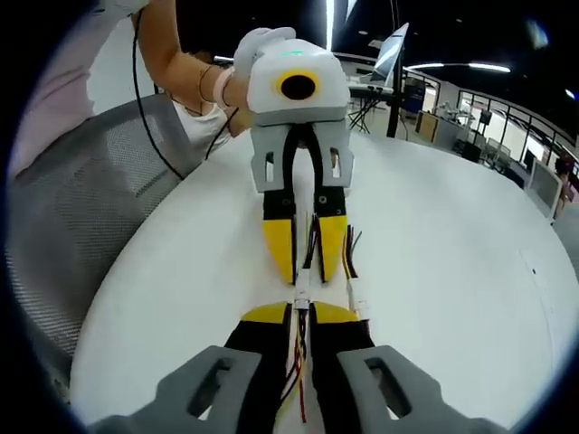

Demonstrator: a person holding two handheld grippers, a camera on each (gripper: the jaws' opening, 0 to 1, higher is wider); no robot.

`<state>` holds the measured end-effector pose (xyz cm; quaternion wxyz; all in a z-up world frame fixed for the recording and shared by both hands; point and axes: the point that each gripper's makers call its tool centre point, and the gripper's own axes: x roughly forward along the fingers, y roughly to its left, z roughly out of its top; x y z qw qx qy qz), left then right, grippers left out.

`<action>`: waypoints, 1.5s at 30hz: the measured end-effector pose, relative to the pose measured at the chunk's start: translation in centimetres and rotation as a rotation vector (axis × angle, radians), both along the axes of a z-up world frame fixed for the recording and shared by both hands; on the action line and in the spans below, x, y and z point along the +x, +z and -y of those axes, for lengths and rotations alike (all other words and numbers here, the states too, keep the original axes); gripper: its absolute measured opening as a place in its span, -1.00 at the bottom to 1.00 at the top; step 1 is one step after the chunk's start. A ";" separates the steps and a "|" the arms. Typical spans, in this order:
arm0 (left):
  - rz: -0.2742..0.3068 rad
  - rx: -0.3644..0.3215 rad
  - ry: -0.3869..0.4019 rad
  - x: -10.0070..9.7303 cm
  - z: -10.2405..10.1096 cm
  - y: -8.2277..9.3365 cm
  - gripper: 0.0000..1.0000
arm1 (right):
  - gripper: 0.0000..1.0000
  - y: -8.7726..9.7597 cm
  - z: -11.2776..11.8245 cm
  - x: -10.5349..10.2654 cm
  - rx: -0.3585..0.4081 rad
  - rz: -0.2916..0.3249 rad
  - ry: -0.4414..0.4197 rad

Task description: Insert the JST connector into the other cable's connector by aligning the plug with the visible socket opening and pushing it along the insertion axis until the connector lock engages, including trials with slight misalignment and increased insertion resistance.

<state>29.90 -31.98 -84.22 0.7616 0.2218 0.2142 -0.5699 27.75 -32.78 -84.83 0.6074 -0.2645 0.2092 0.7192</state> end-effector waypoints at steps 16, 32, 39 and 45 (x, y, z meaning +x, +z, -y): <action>-0.031 -0.055 0.166 -1.0 -1.5 3.0 -0.49 | -0.67 1.4 0.5 -0.7 0.027 0.013 -0.162; 0.009 -0.152 0.346 -3.7 -4.0 9.2 -0.04 | -0.19 5.7 2.6 -3.6 -0.002 0.037 -0.292; -0.007 -0.115 0.362 -6.7 -4.4 10.0 0.13 | -0.02 8.0 3.6 -5.0 -0.002 0.061 -0.365; 0.004 -0.101 0.354 -8.9 -4.2 10.5 0.30 | 0.21 8.3 4.2 -6.6 -0.020 0.063 -0.436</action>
